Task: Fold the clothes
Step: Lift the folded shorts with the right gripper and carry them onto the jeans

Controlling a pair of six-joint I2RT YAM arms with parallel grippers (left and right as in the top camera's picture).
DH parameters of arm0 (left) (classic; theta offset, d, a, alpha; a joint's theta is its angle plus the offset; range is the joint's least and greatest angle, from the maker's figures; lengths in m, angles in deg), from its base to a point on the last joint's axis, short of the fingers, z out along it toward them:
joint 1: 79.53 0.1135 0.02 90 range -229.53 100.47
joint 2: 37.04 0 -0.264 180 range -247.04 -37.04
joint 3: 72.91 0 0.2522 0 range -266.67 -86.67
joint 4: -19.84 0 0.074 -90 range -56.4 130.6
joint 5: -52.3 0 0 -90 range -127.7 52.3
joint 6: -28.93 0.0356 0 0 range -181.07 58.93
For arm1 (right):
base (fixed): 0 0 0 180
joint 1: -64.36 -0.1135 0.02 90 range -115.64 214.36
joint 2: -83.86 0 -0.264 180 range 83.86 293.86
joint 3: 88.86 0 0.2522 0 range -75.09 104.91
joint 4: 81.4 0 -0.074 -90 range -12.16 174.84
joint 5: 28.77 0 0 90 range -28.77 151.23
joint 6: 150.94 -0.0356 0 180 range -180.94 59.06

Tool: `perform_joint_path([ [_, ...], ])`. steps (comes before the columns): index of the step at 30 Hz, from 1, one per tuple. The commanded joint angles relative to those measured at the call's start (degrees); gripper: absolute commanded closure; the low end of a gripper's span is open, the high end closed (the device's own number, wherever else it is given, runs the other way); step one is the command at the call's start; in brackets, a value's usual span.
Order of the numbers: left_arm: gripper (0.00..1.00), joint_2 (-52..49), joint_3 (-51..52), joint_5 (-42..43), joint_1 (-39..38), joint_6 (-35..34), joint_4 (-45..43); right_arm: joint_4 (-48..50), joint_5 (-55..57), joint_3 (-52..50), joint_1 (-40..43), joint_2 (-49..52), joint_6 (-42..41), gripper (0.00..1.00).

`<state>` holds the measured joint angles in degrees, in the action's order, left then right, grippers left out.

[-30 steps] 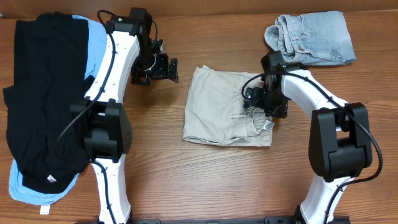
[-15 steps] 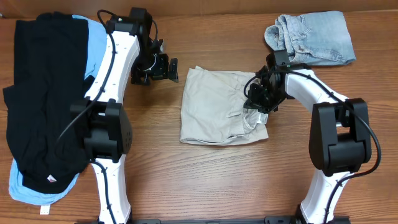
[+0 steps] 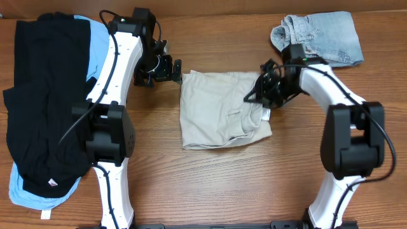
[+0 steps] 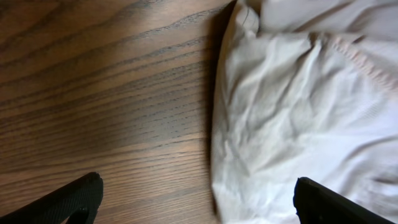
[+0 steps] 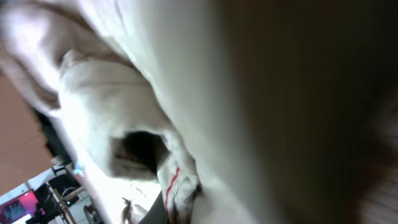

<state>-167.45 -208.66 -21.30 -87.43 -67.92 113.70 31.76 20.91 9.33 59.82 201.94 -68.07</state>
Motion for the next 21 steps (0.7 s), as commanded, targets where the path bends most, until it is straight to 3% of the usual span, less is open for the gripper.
perform_joint_path([
  [1, 0.0, 0.76, -1.11, -0.35, -0.37, 1.09, -0.2, 1.09, -5.86, 4.46, 1.81, -9.35, -1.49, 0.96],
  [7, 0.0, 0.76, -1.11, -0.33, -0.37, 1.09, -0.44, 6.38, -5.86, 4.59, 4.63, -14.49, -9.49, 0.96],
  [14, 0.0, 0.76, -1.11, -0.5, -0.37, 1.09, -0.46, 12.31, -10.78, 4.59, 7.54, -15.04, -12.41, 0.96],
  [21, 0.0, 0.76, -1.11, -0.52, -0.37, 1.09, -0.55, 27.45, -15.02, 4.59, 12.26, -17.99, -22.32, 0.96],
])
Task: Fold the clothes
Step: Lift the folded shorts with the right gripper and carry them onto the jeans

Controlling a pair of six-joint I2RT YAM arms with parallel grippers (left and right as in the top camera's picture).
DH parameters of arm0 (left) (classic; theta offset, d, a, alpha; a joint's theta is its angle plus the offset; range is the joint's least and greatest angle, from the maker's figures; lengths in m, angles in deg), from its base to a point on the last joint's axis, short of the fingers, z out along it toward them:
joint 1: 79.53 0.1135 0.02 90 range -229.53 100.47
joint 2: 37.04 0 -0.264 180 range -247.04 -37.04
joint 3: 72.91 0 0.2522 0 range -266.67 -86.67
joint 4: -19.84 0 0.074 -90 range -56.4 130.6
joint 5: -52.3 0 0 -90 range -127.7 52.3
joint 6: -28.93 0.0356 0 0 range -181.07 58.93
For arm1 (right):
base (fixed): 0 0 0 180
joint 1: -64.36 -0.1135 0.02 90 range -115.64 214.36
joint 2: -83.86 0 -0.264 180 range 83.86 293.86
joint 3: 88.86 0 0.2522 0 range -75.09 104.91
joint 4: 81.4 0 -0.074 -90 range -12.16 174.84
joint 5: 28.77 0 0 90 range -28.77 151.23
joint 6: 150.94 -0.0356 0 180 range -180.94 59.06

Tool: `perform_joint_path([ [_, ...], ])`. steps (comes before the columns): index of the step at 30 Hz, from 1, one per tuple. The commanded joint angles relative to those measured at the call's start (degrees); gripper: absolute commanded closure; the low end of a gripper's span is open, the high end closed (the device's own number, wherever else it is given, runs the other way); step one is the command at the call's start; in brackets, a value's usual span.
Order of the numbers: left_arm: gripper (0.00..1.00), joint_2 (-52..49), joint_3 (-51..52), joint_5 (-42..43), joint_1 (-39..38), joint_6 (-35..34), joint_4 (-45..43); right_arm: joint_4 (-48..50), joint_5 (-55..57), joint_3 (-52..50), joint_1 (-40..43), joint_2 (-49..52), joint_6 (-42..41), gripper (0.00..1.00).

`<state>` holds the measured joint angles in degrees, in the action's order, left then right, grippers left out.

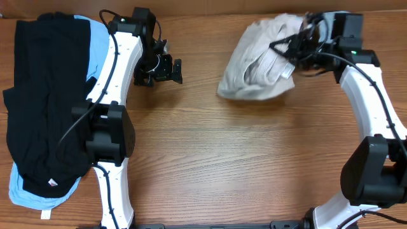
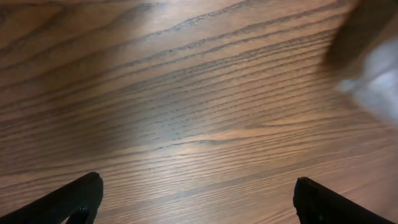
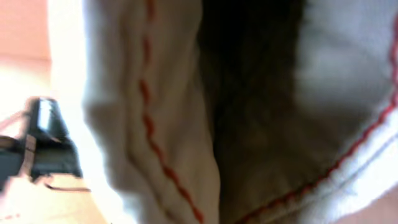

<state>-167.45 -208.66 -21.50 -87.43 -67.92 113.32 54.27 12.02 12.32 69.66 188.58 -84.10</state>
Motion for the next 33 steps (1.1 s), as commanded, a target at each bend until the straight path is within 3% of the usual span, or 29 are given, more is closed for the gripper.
perform_joint_path([
  [1, 0.0, 0.76, -1.11, -0.33, -0.37, 1.09, -0.28, 8.2, -6.4, 1.6, 3.3, -5.29, -8.79, 0.96],
  [7, 0.0, 0.76, -1.11, -0.37, -0.37, 1.09, -0.61, 28.87, -4.48, 1.6, 8.74, -7.13, -25.92, 0.96],
  [10, 0.0, 0.76, -1.11, -1.07, -0.37, 1.09, -0.7, 32.52, 2.91, 1.6, 11.82, -7.1, -32.68, 0.96],
  [19, 0.0, 0.76, -1.11, -1.86, -0.37, 1.09, -0.68, 34.14, 20.33, 1.6, 14.38, -5.44, -36.5, 0.96],
  [33, 0.0, 0.76, -1.11, -4.79, -0.39, 0.96, -1.95, 60.87, 24.61, 1.6, 14.32, 10.16, -44.63, 0.96],
])
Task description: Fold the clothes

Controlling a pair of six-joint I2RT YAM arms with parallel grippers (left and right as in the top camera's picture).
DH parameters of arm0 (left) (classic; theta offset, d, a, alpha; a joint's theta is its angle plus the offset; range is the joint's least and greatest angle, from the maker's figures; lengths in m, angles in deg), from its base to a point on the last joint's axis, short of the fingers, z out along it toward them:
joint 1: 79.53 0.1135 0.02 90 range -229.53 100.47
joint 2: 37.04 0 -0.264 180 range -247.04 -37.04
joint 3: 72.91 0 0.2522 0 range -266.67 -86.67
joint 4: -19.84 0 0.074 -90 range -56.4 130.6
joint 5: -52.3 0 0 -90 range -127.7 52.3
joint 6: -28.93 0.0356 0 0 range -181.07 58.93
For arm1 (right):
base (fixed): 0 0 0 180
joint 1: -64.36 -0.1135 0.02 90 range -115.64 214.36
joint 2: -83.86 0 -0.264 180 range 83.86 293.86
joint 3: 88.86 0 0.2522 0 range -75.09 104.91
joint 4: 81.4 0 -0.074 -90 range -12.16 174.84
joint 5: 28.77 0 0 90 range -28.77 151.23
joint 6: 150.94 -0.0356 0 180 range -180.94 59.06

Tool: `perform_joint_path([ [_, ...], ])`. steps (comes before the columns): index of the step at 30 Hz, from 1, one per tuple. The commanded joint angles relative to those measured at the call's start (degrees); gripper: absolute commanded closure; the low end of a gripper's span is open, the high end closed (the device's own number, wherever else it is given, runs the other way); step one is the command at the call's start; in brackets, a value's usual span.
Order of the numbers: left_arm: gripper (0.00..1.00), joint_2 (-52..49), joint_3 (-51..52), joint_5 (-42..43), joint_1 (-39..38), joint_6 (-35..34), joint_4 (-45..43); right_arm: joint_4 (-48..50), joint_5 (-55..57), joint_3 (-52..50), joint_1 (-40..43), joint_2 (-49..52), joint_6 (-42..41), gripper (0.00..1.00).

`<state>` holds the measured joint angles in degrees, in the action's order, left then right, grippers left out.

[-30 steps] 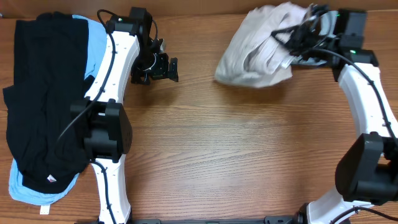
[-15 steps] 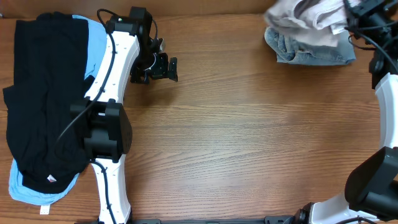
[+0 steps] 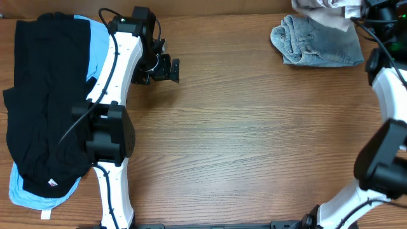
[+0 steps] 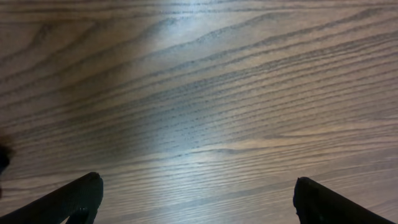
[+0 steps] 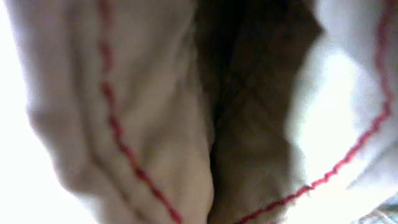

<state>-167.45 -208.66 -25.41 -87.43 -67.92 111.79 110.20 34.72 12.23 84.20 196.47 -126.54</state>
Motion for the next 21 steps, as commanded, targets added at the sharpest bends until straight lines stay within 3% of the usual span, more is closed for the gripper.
perform_joint_path([
  [1, 0.0, 0.76, -1.11, -0.87, -0.39, 0.85, -0.76, 7.39, 2.4, 1.68, -0.22, 3.65, -2.29, 0.96],
  [12, 0.0, 0.76, -1.11, -0.87, -0.39, 0.39, -4.37, 20.41, 5.05, 2.01, -0.26, 13.0, -5.22, 0.96],
  [17, 0.0, 0.76, -1.11, -0.85, -0.39, 0.37, -4.68, 20.06, 3.3, 4.63, -1.16, 13.75, -6.21, 0.96],
  [21, 0.0, 0.76, -1.11, -0.85, -0.39, -0.02, -4.94, 13.94, 3.52, 4.63, -2.36, 13.86, -4.52, 0.96],
])
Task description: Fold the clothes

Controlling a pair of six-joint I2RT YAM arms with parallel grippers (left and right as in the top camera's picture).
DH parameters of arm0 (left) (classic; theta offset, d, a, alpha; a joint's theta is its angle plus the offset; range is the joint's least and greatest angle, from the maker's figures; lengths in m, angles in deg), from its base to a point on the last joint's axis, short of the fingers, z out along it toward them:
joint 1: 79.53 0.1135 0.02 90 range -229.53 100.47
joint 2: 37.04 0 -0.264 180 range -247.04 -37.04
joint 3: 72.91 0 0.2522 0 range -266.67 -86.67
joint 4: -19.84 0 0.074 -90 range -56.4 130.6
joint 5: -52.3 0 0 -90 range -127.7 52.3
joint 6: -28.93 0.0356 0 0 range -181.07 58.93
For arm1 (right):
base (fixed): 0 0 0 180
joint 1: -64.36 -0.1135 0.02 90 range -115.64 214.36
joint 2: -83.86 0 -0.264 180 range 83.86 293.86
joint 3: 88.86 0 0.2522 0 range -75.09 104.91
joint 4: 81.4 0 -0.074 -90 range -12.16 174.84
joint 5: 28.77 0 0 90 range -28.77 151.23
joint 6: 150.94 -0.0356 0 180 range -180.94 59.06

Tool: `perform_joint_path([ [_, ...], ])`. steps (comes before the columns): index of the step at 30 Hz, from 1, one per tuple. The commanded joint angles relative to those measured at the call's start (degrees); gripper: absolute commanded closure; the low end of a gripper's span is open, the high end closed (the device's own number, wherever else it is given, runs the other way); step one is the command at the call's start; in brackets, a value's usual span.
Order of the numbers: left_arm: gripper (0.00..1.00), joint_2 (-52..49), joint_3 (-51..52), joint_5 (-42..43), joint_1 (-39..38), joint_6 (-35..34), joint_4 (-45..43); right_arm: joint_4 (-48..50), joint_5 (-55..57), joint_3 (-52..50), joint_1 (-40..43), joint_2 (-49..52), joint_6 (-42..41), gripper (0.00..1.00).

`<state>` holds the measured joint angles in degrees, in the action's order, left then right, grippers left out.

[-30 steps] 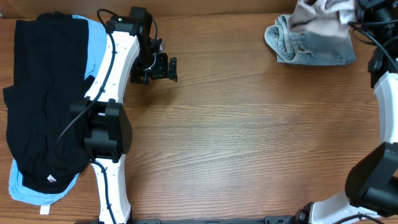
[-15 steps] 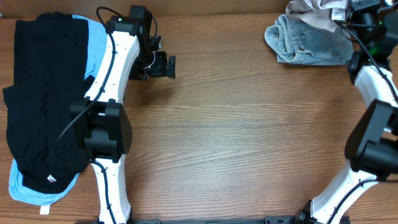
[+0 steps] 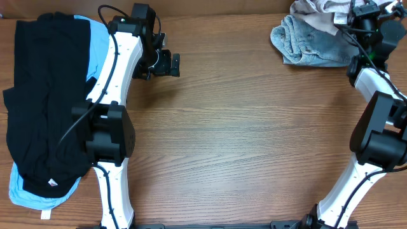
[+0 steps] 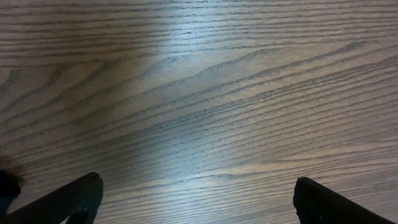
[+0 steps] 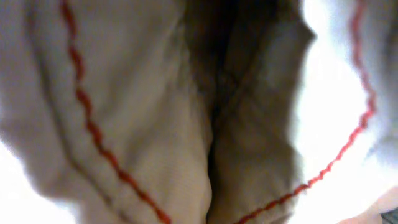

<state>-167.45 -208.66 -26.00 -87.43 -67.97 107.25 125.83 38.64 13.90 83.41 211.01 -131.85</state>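
Note:
A beige garment (image 3: 316, 7) with red stitching hangs bunched at the table's far right edge, just behind the folded blue denim (image 3: 316, 41). My right gripper (image 3: 357, 14) is beside it, shut on it. In the right wrist view the beige cloth (image 5: 143, 118) fills the frame and hides the fingers. My left gripper (image 3: 168, 64) stands open over bare wood at the far left-centre. Its dark fingertips (image 4: 78, 198) are wide apart with nothing between them. A pile of black clothes (image 3: 41, 95) lies on a light blue garment (image 3: 96, 44) at the left.
The wooden table (image 3: 241, 140) stretches between the arms. The pile of clothes takes up the left edge and the denim the far right corner. The left arm's base (image 3: 108, 137) stands at the left-centre and the right arm's base (image 3: 375, 137) at the right.
My right gripper has shifted a little to the left at the far right corner, still with the beige garment. My left gripper has moved slightly towards the far edge and stays open.
The beige garment first lay folded at the table's middle, with my right gripper at its right edge and my left gripper open at its left. Then my right gripper held it lifted towards the far right. It has since hung behind the denim at the far corner.

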Motion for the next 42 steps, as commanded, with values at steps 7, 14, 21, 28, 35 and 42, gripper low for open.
perform_joint_path([
  [7, 0.0, 0.76, -1.11, -0.09, -0.39, 0.02, -1.42, -21.57, -2.36, 2.95, -1.36, -0.48, 5.73, 0.96],
  [14, 0.0, 0.76, -1.11, 0.15, -0.39, -1.07, -2.58, -35.98, -10.19, 2.95, 3.21, -0.61, 12.7, 0.96],
  [21, 0.0, 0.74, -1.11, 0.37, -0.42, -3.5, -3.48, -53.02, -11.76, 2.97, 4.17, -5.44, 24.98, 0.96],
  [28, 0.0, 0.76, -1.11, 0.35, -0.42, -3.45, -3.45, -72.96, -2.19, 2.93, 3.74, -6.34, 34.47, 0.29],
  [35, 0.0, 0.74, -1.11, 0.33, -0.42, -3.41, -3.48, -80.59, 3.1, 4.07, 4.57, -7.02, 39.23, 0.2],
  [42, 0.0, 0.74, -1.11, 0.07, -0.39, -3.39, -3.63, -89.59, 4.68, 16.02, 3.78, -11.85, 53.75, 0.19],
])
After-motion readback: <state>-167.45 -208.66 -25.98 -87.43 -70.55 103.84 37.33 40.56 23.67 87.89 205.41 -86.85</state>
